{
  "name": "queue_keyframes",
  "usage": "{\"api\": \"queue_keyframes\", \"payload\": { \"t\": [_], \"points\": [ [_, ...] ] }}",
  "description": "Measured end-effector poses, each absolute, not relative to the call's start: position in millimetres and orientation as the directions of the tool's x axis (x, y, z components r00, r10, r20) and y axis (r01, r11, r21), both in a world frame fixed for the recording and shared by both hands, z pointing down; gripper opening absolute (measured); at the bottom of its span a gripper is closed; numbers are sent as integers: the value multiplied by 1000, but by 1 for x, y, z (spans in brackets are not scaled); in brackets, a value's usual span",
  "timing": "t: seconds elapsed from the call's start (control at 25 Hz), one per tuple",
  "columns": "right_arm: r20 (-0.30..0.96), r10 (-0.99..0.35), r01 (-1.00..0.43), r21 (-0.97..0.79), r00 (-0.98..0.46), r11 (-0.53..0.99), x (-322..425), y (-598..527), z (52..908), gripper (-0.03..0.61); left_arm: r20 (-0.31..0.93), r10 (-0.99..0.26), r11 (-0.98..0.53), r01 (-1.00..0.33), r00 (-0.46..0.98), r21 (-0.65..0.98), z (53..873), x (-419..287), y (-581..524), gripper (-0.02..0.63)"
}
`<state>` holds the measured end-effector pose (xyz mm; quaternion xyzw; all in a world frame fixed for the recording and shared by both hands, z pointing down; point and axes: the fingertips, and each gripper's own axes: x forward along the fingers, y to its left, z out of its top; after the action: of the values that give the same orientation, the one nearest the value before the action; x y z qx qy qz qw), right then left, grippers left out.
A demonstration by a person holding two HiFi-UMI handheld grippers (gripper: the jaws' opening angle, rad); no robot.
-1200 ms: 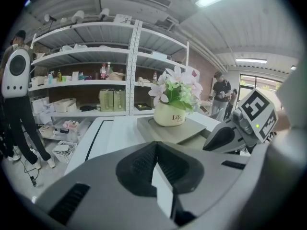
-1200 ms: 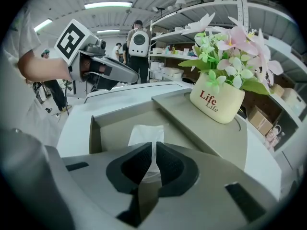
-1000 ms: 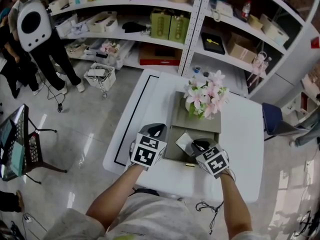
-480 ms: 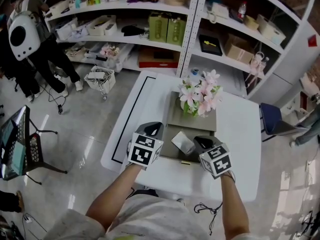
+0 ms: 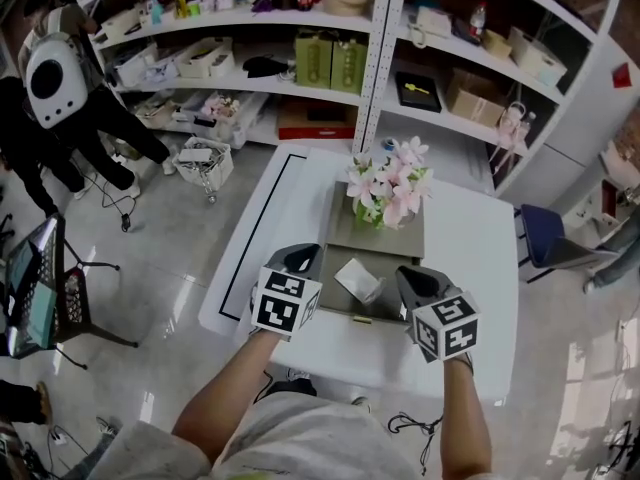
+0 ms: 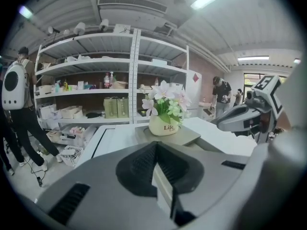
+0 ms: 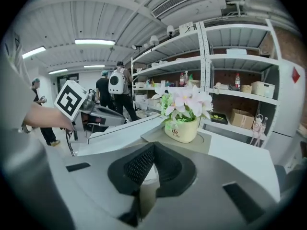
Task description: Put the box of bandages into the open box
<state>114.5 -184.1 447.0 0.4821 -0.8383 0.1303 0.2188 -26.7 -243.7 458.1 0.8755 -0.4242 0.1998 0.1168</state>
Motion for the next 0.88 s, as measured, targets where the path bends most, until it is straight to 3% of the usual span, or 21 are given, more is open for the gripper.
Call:
{"api": "queue_keyframes", "payload": {
  "t": [0.88],
  "points": [
    [294,-878,-924,-55,-377,378,171,-142,386,5,427,-732,-582,-813,531,13,441,10,-190,3]
  ]
}}
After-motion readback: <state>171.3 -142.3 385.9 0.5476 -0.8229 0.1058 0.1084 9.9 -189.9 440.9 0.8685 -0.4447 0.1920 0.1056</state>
